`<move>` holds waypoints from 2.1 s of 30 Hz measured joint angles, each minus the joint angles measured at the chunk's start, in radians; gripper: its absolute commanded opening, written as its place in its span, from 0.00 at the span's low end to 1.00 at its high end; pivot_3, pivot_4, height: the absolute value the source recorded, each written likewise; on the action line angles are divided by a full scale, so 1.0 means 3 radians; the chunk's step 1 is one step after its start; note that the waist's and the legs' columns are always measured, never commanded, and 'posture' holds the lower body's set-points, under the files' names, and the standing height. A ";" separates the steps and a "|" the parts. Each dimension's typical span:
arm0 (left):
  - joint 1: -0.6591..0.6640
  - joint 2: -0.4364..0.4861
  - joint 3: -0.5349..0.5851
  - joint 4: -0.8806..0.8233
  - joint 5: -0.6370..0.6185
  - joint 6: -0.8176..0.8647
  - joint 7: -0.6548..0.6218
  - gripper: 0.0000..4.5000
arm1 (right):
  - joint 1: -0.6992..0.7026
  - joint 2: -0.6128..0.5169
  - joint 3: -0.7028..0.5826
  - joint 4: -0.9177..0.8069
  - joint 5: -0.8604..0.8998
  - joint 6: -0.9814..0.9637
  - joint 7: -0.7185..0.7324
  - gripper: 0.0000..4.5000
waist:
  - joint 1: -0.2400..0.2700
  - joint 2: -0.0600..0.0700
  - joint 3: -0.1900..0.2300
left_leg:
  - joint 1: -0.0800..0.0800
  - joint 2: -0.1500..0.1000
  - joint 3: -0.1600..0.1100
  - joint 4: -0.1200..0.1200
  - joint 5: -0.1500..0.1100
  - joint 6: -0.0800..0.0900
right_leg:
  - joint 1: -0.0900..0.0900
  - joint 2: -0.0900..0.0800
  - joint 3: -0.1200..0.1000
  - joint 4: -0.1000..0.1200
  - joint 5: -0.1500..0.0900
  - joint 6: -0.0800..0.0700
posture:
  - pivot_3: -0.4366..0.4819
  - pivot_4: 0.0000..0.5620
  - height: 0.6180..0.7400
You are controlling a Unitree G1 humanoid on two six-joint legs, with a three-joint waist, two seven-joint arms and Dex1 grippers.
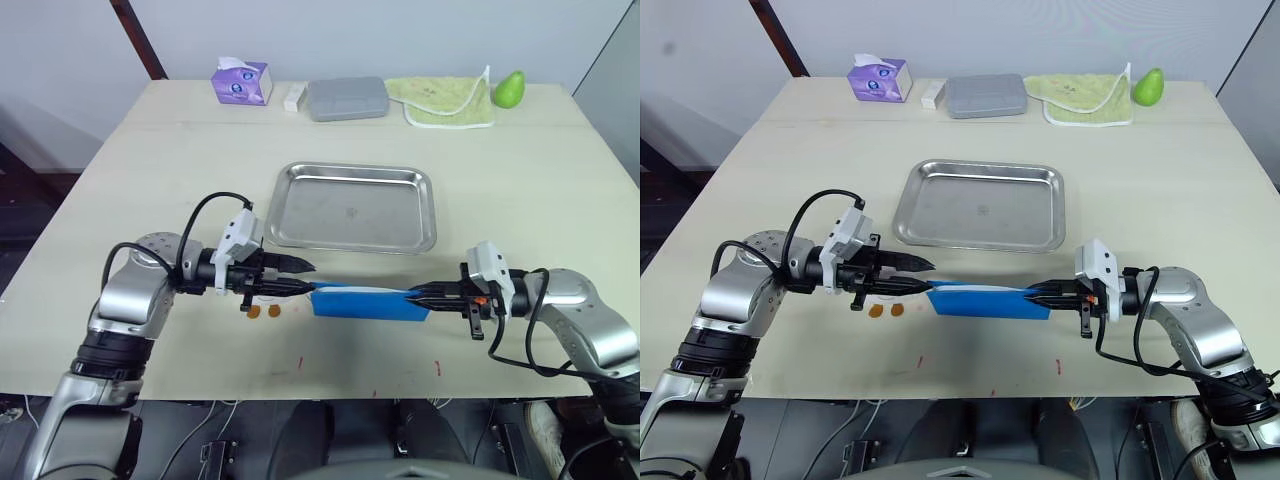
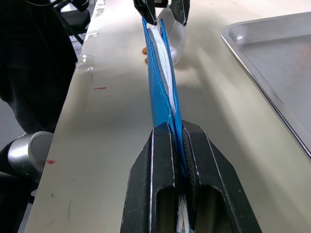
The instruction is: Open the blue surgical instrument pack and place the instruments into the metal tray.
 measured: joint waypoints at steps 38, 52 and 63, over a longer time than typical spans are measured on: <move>0.0051 -0.0158 -0.0120 0.0181 0.0195 -0.0576 -0.0096 0.00 | 0.0097 -0.0244 -0.0496 -0.0568 0.0599 0.0926 -0.0342 0.51 | 0.0014 0.0000 0.0000 | -0.0001 -0.0001 -0.0002 0.0001 0.0000 0.0000 | 0.0001 -0.0002 -0.0001 0.0000 0.0000 0.0000 | 0.48 0.27 1.00; 0.0048 -0.0164 -0.0122 0.0154 0.0158 -0.0435 -0.0096 0.00 | 0.0142 -0.0501 -0.0584 -0.0782 0.1193 0.1775 -0.0665 0.02 | 0.0013 0.0000 0.0000 | -0.0002 -0.0001 -0.0002 0.0001 0.0000 0.0001 | 0.0002 -0.0002 -0.0001 -0.0001 0.0000 0.0001 | 0.48 0.27 1.00; 0.0040 -0.0180 -0.0122 0.0106 0.0091 -0.0112 -0.0019 0.00 | 0.0117 -0.0505 -0.0097 -0.0686 0.0804 0.1722 -0.0535 0.02 | 0.0020 0.0000 0.0000 | -0.0002 -0.0002 -0.0004 0.0002 0.0000 0.0001 | 0.0003 -0.0002 -0.0003 -0.0002 0.0000 0.0001 | 0.48 0.27 1.00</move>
